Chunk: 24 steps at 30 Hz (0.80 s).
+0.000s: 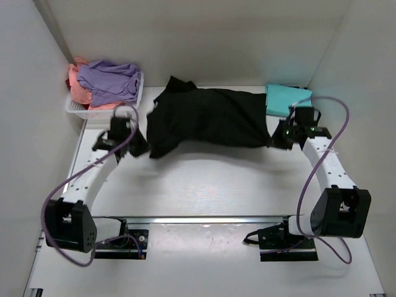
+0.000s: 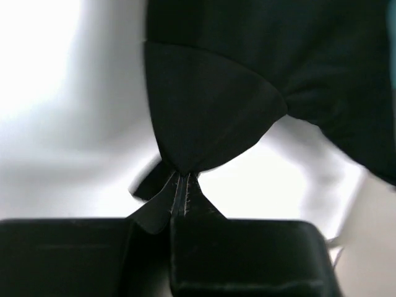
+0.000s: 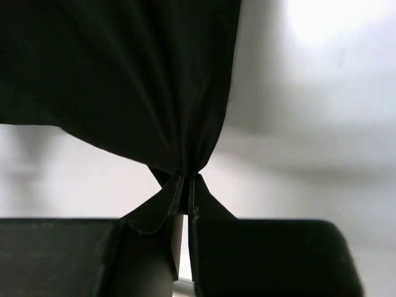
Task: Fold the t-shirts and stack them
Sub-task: Flatten out the tshirt, then grap the side of the flattened tshirt closest away from the robot with both arms
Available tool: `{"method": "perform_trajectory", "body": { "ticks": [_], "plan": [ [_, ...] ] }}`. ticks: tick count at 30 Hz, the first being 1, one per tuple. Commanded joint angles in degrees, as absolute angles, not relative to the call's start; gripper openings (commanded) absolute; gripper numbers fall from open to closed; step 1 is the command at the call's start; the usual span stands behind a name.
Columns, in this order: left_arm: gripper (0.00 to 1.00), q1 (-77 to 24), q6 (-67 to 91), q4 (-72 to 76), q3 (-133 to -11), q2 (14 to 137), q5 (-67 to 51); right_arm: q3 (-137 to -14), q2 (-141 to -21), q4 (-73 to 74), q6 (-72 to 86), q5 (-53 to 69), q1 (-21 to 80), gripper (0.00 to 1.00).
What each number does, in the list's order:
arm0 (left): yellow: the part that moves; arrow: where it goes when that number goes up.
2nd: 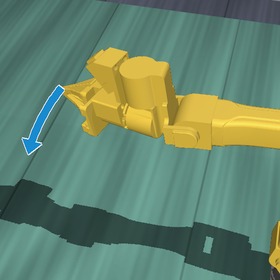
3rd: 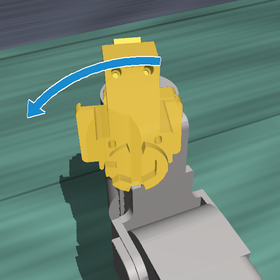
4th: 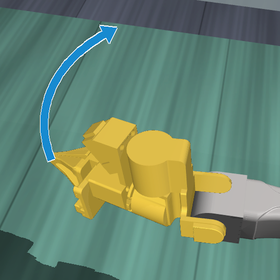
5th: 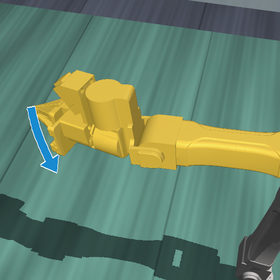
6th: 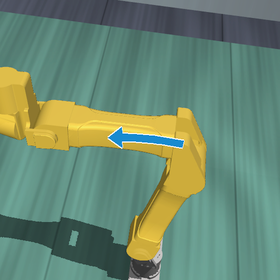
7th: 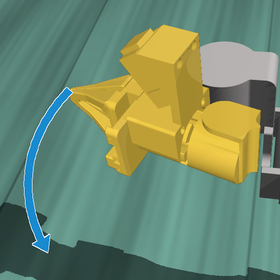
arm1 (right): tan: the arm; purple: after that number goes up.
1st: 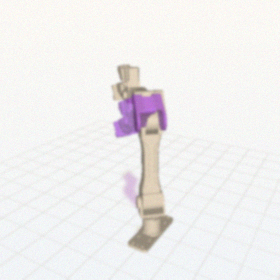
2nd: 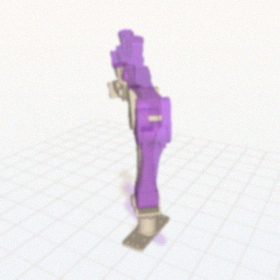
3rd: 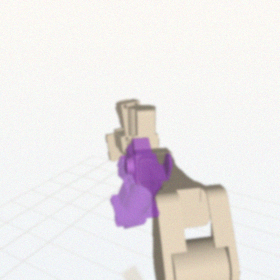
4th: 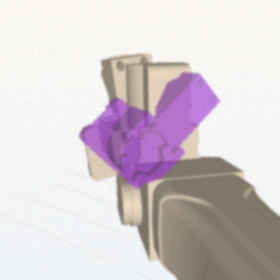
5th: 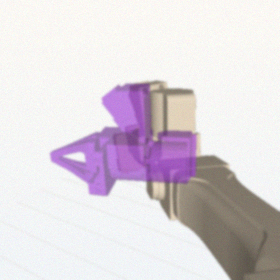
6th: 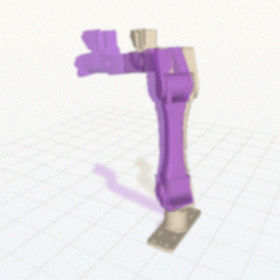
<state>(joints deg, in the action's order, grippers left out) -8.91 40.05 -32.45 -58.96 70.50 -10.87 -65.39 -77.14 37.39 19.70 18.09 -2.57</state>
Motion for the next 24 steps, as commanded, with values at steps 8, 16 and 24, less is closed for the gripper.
{"method": "perform_trajectory", "body": {
  "ticks": [8,16,24],
  "plan": [
    [0.0,-8.9,42.9,-32.6,-26.6,55.3,-17.5,-42.6,-71.9,43.9,20.3,17.9,-5.2,0.0],
    [0.0,-7.4,44.7,-35.0,-27.9,52.7,-21.4,-38.6,-69.4,47.6,21.9,20.1,-5.6,0.0],
    [0.0,-8.2,45.4,-30.8,-37.1,63.7,-18.7,-47.9,-79.3,46.8,20.4,19.3,-6.5,0.0]
  ]
}}
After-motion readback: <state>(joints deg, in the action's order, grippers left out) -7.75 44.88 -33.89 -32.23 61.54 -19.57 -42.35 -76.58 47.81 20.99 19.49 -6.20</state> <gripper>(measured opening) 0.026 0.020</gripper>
